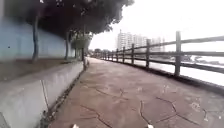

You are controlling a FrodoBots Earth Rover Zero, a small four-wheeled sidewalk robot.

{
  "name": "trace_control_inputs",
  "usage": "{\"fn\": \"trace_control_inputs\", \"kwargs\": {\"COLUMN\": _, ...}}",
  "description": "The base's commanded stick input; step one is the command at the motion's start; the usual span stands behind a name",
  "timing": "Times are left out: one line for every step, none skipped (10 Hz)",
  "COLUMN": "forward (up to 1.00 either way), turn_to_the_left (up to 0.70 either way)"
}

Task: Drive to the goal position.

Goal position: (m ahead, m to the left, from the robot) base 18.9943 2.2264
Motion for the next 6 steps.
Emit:
{"fn": "trace_control_inputs", "kwargs": {"forward": 1.0, "turn_to_the_left": 0.0}}
{"fn": "trace_control_inputs", "kwargs": {"forward": 1.0, "turn_to_the_left": 0.0}}
{"fn": "trace_control_inputs", "kwargs": {"forward": 1.0, "turn_to_the_left": 0.0}}
{"fn": "trace_control_inputs", "kwargs": {"forward": 1.0, "turn_to_the_left": 0.0}}
{"fn": "trace_control_inputs", "kwargs": {"forward": 1.0, "turn_to_the_left": 0.0}}
{"fn": "trace_control_inputs", "kwargs": {"forward": 1.0, "turn_to_the_left": 0.0}}
